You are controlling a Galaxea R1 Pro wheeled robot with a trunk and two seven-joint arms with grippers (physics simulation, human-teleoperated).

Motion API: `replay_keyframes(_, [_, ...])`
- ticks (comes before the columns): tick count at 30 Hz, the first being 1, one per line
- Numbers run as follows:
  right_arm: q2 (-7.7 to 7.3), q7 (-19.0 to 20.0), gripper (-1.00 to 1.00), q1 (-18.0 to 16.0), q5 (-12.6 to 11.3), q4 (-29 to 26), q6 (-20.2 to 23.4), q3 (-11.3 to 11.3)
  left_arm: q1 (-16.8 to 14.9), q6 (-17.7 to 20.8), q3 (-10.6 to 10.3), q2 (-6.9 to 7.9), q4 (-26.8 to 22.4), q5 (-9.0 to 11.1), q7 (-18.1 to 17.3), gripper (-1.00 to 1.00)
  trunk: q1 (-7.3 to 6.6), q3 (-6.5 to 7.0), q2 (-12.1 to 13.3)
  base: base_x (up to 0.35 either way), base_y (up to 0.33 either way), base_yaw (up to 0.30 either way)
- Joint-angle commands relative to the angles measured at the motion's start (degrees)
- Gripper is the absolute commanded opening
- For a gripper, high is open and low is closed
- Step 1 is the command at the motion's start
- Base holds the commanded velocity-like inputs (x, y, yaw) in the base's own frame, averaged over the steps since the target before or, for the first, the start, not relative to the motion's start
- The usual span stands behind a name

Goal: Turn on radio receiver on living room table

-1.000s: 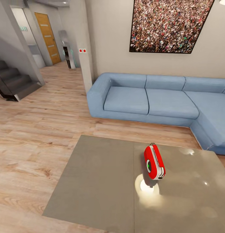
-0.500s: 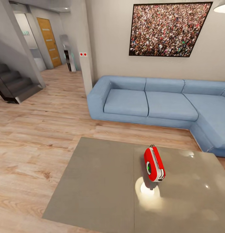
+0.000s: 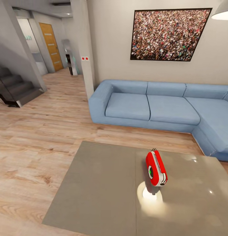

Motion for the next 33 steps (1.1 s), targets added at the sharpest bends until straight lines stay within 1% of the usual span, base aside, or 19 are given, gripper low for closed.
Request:
replay_keyframes(1, [0.0,0.0,1.0,0.0,-0.05,0.0,0.04,0.0,-0.01,0.0,0.0,0.0,0.0,0.0,0.0,-1.0,0.0,0.09,0.0,0.0,0.0,0.0])
replay_keyframes(7, [0.0,0.0,1.0,0.0,-0.03,0.13,0.09,-0.01,0.01,0.0,0.0,0.0,0.0,0.0,0.0,-1.0,0.0,0.62,0.0,0.0,0.0,0.0])
replay_keyframes(15, [0.0,0.0,1.0,0.0,0.16,1.04,0.18,-0.06,-0.02,0.0,0.0,0.0,0.0,0.0,0.0,-1.0,0.0,0.72,0.0,0.0,0.0,0.0])
replay_keyframes(18, [1.06,0.0,1.0,0.0,0.06,1.06,0.17,-0.07,-0.02,0.0,0.0,0.0,0.0,0.0,0.0,-1.0,0.0,0.73,0.0,0.0,0.0,0.0])
replay_keyframes(19, [1.65,0.0,1.0,0.0,0.04,1.06,0.16,-0.07,-0.01,0.0,0.0,0.0,0.0,0.0,0.0,-1.0,0.0,0.73,0.0,0.0,0.0,0.0])
replay_keyframes(20, [2.74,0.0,1.0,0.0,0.07,1.07,0.2,-0.02,0.0,0.0,0.0,0.0,0.0,0.0,0.0,-1.0,0.0,0.73,0.0,0.0,0.0,0.0])
replay_keyframes(23, [3.73,0.0,1.0,0.0,0.1,1.07,0.2,0.01,-0.02,0.0,0.0,0.0,0.0,0.0,0.0,-1.0,0.0,0.73,0.0,0.0,0.0,0.0])
replay_keyframes(26, [4.35,0.0,1.0,0.0,0.1,1.07,0.17,-0.04,-0.01,0.0,0.0,0.0,0.0,0.0,0.0,-1.0,0.0,0.73,0.0,0.0,0.0,0.0])
replay_keyframes(33, [4.63,0.0,1.0,0.0,0.11,1.07,0.14,0.01,-0.01,0.0,0.0,0.0,0.0,0.0,0.0,-1.0,0.0,0.73,0.0,0.0,0.0,0.0])
